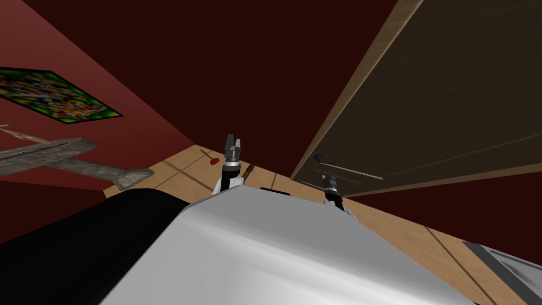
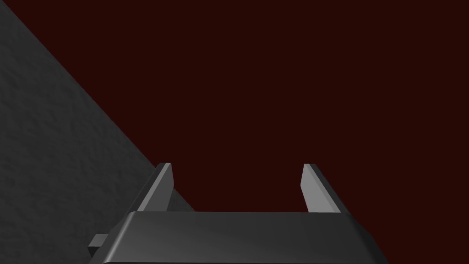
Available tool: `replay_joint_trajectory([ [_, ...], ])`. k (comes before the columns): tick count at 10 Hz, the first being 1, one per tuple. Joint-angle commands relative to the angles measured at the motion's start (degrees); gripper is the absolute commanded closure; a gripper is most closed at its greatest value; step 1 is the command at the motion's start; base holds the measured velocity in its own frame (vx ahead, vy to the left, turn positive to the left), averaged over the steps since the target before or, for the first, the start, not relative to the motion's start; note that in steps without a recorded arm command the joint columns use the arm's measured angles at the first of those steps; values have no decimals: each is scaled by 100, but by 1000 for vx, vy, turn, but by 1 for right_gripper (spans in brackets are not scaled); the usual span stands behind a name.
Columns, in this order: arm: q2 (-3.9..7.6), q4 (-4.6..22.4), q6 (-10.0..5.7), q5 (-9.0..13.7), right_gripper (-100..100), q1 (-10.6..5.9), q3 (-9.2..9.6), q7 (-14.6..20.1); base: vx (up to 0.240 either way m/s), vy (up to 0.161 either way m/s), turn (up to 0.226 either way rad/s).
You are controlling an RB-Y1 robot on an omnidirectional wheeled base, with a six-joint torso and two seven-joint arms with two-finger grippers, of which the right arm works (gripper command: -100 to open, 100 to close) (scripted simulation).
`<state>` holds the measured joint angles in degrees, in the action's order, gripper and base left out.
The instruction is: Pull the door open
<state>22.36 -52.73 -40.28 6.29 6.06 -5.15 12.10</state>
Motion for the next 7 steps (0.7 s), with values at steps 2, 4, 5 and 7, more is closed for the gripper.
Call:
replay_joint_trajectory([
  [2,-12,77,-12,17,-100,-39,-46,-22,161,-40,54],
  [4,-27,170,-26,37,-100,-88,-102,-49,183,-63,67],
  [5,-34,217,-33,47,-100,-112,-130,-63,205,-47,70],
  [7,-46,291,-44,63,-100,-150,-173,-84,194,-54,60],
])
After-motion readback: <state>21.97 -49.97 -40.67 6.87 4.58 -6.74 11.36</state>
